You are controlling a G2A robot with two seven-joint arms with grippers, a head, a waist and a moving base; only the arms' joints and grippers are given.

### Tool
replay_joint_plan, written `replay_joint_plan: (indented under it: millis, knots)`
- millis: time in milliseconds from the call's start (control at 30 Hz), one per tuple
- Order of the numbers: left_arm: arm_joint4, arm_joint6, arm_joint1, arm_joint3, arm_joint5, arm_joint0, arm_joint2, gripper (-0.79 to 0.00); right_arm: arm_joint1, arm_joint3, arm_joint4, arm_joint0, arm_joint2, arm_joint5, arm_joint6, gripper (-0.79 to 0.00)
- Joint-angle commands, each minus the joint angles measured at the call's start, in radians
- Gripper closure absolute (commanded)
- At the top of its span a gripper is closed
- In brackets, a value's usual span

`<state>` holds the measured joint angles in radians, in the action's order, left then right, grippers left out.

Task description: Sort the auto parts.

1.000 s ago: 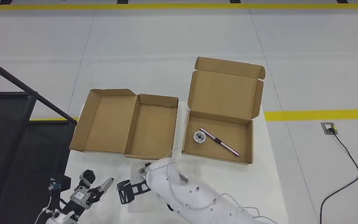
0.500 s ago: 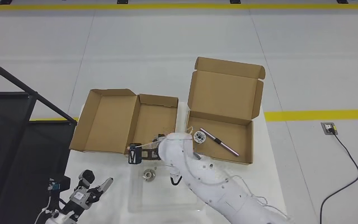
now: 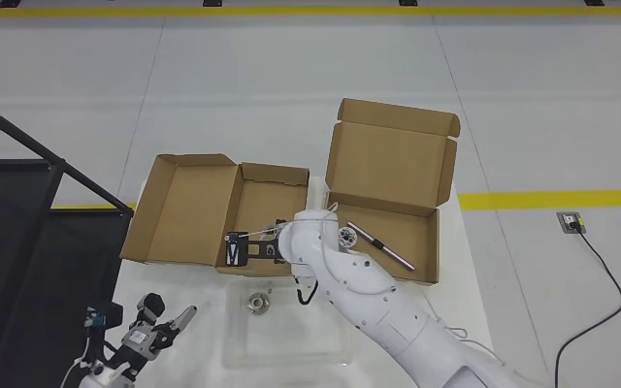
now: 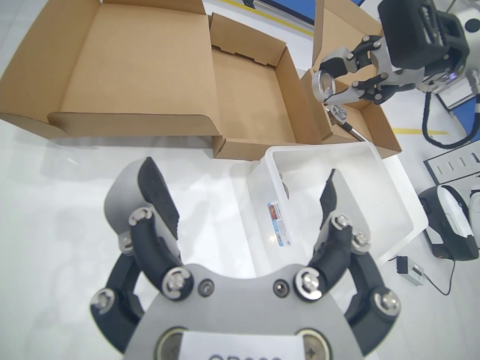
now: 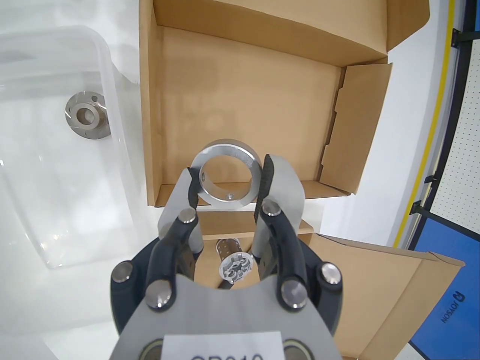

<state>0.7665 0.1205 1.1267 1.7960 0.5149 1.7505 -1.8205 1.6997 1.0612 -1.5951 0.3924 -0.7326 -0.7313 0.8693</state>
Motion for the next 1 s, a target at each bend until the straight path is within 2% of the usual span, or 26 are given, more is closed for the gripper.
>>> replay_joint_plan:
  millis: [0, 167, 267, 367, 500, 733, 967]
  knots:
    - [0.010, 0.005, 0.000, 0.003, -0.001, -0.003, 0.007, -0.785, 0.000, 0.000, 0.000, 0.000, 0.000, 0.000, 0.000, 0.000]
    - [0.018, 0.005, 0.000, 0.003, -0.001, -0.005, 0.013, -0.785, 0.004, -0.041, -0.019, 0.008, 0.008, 0.046, -0.029, 0.000]
    - [0.008, -0.002, 0.000, 0.000, 0.002, 0.000, 0.005, -0.785, 0.017, -0.133, -0.022, -0.028, 0.030, 0.030, -0.132, 0.000]
    - [-0.001, -0.004, -0.001, 0.001, 0.006, 0.004, -0.003, -0.785, 0.042, -0.248, -0.037, -0.072, 0.067, 0.049, -0.213, 0.000]
    - [-0.006, 0.003, -0.001, 0.001, 0.008, 0.004, -0.005, -0.785, 0.081, -0.390, -0.027, -0.120, 0.103, 0.091, -0.264, 0.000]
    - [-0.006, 0.004, -0.002, 0.001, 0.008, 0.003, -0.003, -0.785, 0.136, -0.598, 0.017, -0.181, 0.131, 0.065, -0.376, 0.000]
    - [-0.004, 0.004, -0.002, 0.002, 0.003, 0.003, -0.001, -0.785, 0.171, -0.723, 0.024, -0.204, 0.150, 0.038, -0.460, 0.000]
